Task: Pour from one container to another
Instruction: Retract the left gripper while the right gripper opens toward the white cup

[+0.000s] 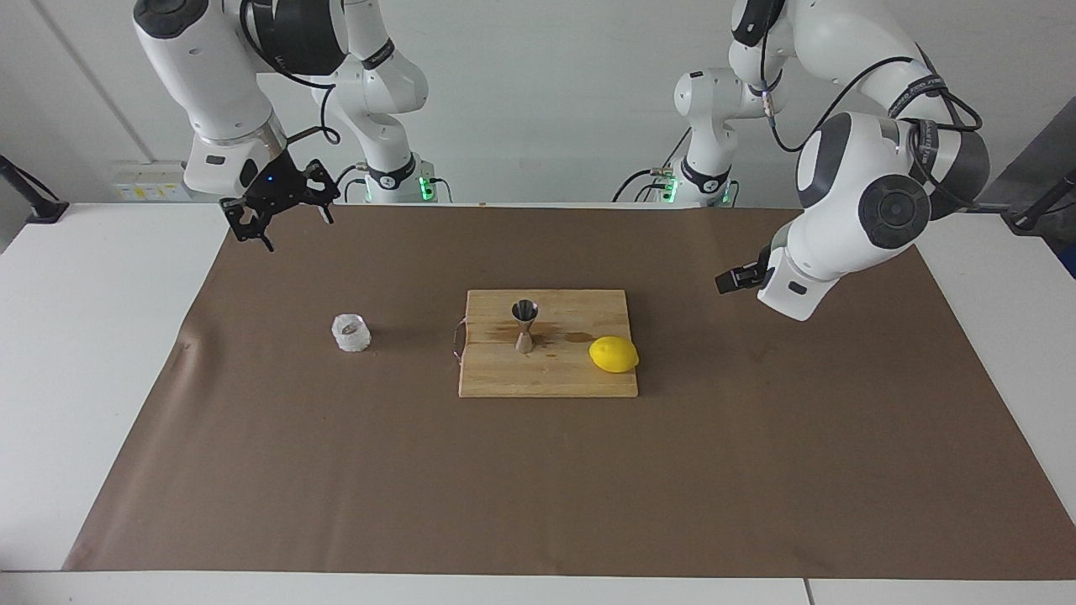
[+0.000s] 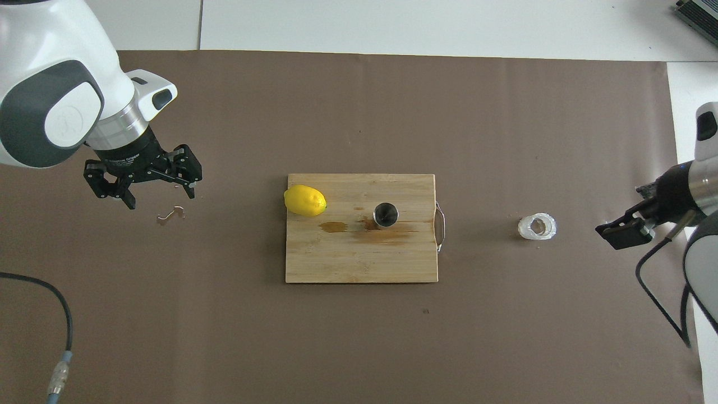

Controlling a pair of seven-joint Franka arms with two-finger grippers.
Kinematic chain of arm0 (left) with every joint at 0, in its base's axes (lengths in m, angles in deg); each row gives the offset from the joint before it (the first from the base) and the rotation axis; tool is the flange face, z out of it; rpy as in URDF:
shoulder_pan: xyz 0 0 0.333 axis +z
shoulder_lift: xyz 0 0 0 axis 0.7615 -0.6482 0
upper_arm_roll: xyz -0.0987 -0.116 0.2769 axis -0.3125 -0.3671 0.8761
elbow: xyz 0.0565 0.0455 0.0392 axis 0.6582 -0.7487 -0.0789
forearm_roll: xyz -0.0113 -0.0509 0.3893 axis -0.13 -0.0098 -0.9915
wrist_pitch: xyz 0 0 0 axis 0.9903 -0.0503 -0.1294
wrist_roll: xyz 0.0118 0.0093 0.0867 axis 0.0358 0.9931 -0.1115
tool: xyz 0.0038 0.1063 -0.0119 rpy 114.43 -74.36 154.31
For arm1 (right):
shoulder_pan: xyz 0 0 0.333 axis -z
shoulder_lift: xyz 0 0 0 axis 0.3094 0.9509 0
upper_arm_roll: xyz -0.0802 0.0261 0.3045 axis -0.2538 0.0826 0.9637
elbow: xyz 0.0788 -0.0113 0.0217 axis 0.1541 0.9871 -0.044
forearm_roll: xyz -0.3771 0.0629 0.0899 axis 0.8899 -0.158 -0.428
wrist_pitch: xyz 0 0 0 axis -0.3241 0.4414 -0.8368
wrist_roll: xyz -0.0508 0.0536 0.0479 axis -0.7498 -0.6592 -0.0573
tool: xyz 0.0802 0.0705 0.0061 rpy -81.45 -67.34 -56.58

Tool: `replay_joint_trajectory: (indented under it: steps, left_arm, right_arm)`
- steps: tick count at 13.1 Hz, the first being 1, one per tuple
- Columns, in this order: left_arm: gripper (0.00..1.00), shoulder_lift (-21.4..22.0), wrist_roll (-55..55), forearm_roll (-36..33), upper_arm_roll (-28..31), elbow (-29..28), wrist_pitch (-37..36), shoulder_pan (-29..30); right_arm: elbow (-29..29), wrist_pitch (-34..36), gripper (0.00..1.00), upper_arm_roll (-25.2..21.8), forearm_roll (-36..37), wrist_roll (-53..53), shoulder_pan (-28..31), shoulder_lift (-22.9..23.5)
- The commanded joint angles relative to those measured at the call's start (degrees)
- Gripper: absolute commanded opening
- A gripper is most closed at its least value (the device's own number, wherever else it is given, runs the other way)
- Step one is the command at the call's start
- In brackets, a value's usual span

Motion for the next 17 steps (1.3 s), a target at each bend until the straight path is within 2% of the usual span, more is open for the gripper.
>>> replay_joint_trajectory:
  steps: [1, 3, 5, 7, 10, 13, 16, 17]
  left_arm:
    - [1.00, 2.23, 5.71, -1.04, -0.79, -1.26, 1.60, 4.88]
    - [1.00, 2.50, 5.72, -2.52, -0.71, -1.88, 2.47, 4.46]
    - [1.00, 4.86, 5.80, -2.53, -0.97, -5.64, 7.12, 5.15]
    - [1.00, 7.23, 5.80, -2.53, -1.06, -10.56, 11.33, 5.25]
    - [1.00, 7.68, 9.21, -2.44, -0.62, -12.25, 13.46, 5.86]
    - [1.00, 9.26, 13.45, -0.78, 5.52, -13.83, 14.87, 2.10]
    - [1.00, 14.17, 15.28, 1.59, 7.63, -19.62, 19.08, 2.08]
    - [1.00, 14.80, 18.17, 2.90, 8.78, -19.63, 18.66, 2.17]
  right_arm:
    - [5.99, -4.80, 1.00, -0.10, -6.08, 13.48, 3.44, -2.05]
    - [8.55, -6.82, 1.00, -0.10, -9.17, 21.57, 5.73, -1.88]
    - [10.57, -8.84, 1.00, -0.10, -12.07, 27.98, 7.67, -1.44]
    - [13.47, -12.79, 1.00, -0.10, -16.11, 38.34, 9.60, 0.14]
    - [16.38, -15.97, 1.00, -0.10, -22.70, 52.31, 11.72, 4.43]
    - [18.48, -18.34, 1.00, -0.10, -26.83, 64.90, 13.56, 7.52]
    - [19.19, -20.27, 1.00, -0.10, -28.87, 72.73, 13.74, 10.15]
    - [19.37, -20.45, 1.00, -0.10, -30.00, 75.19, 13.92, 10.86]
